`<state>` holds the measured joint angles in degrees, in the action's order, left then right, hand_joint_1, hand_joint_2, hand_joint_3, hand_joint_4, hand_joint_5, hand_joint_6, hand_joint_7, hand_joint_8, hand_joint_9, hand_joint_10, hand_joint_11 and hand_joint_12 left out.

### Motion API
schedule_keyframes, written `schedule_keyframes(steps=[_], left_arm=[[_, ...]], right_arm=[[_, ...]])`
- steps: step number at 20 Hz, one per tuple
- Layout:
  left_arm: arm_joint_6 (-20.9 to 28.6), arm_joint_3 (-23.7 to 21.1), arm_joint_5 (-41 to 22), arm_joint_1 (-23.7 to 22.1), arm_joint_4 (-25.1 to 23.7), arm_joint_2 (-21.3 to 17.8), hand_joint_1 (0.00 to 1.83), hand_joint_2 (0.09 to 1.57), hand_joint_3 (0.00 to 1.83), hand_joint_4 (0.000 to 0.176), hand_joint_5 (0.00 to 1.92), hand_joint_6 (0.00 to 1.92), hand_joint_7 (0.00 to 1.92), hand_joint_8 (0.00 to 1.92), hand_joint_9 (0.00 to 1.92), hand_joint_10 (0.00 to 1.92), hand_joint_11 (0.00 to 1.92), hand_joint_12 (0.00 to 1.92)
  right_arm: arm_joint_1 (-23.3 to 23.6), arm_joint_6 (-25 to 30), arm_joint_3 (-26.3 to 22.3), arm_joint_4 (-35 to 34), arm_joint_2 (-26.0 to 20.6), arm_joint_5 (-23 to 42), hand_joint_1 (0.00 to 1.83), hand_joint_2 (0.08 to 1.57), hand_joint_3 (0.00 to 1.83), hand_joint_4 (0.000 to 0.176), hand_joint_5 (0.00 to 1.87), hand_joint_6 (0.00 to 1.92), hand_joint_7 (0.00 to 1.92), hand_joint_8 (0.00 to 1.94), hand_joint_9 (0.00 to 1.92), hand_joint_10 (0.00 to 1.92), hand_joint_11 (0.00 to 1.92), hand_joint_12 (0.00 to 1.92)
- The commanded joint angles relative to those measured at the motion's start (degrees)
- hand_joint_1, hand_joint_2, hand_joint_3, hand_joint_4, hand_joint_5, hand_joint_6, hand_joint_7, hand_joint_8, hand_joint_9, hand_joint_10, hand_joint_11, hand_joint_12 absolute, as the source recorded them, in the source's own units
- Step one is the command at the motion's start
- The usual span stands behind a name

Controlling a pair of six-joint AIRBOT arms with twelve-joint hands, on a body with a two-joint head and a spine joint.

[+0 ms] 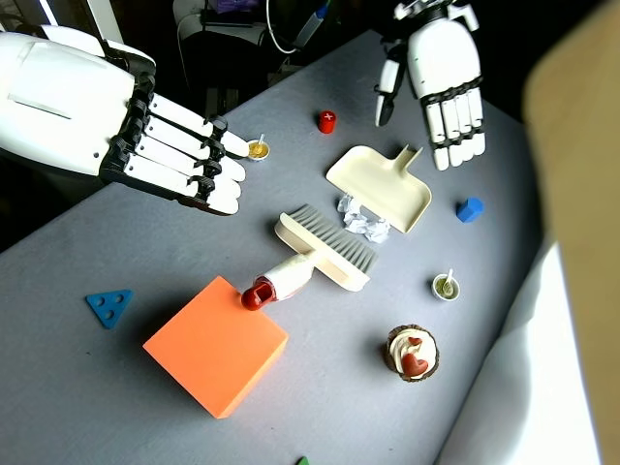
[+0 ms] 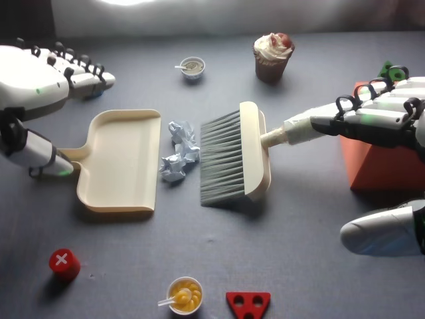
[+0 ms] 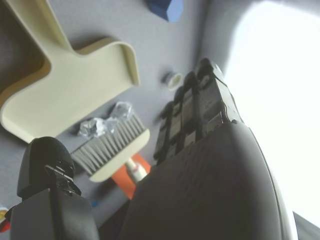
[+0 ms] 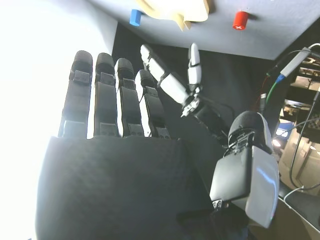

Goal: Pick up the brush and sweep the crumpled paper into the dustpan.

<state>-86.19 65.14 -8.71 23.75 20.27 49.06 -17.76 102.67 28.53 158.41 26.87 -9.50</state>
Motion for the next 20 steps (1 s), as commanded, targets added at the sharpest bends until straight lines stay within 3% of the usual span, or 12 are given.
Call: schedule_keyframes(steps=[1, 8, 13, 18, 20], left_arm=[[-2.28, -0.15, -7.20, -0.15, 1.95, -0.94, 0.84, 1.02, 0.00, 0.000, 0.00, 0.00, 0.03, 0.00, 0.06, 0.00, 0.07, 0.02], [-19.95, -2.37, -10.05, 3.02, 22.38, -0.77, 0.82, 1.00, 0.00, 0.000, 0.00, 0.00, 0.05, 0.01, 0.06, 0.00, 0.06, 0.01], [-22.04, -2.80, -13.37, 6.53, 26.50, -0.52, 0.72, 1.04, 0.01, 0.000, 0.07, 0.00, 0.11, 0.00, 0.10, 0.00, 0.08, 0.02], [-23.27, -1.48, -13.59, 7.46, 26.92, 0.62, 0.72, 1.04, 0.00, 0.000, 0.12, 0.01, 0.14, 0.01, 0.12, 0.01, 0.10, 0.03], [-23.49, -1.03, -13.58, 7.68, 26.96, 1.16, 0.71, 1.05, 0.00, 0.000, 0.26, 0.01, 0.17, 0.00, 0.14, 0.00, 0.12, 0.03]], right_arm=[[0.50, 0.13, -0.34, 0.43, -0.36, -5.82, 0.00, 0.95, 0.00, 0.000, 0.09, 0.00, 0.16, 0.01, 0.19, 0.01, 0.18, 0.02], [0.52, 0.13, -0.32, 0.43, -0.36, -5.84, 0.00, 0.96, 0.00, 0.000, 0.08, 0.00, 0.16, 0.00, 0.18, 0.00, 0.17, 0.01], [0.54, 0.07, -0.29, 0.43, -0.36, -5.88, 0.00, 0.96, 0.00, 0.000, 0.11, 0.01, 0.17, 0.00, 0.19, 0.00, 0.20, 0.02], [0.55, -0.29, -0.29, 0.43, -0.36, -6.39, 0.00, 0.96, 0.00, 0.000, 0.15, 0.01, 0.19, 0.01, 0.21, 0.00, 0.20, 0.01], [0.58, -0.29, -0.30, 0.43, -0.36, -6.39, 0.00, 0.97, 0.00, 0.000, 0.15, 0.01, 0.21, 0.01, 0.22, 0.01, 0.20, 0.01]])
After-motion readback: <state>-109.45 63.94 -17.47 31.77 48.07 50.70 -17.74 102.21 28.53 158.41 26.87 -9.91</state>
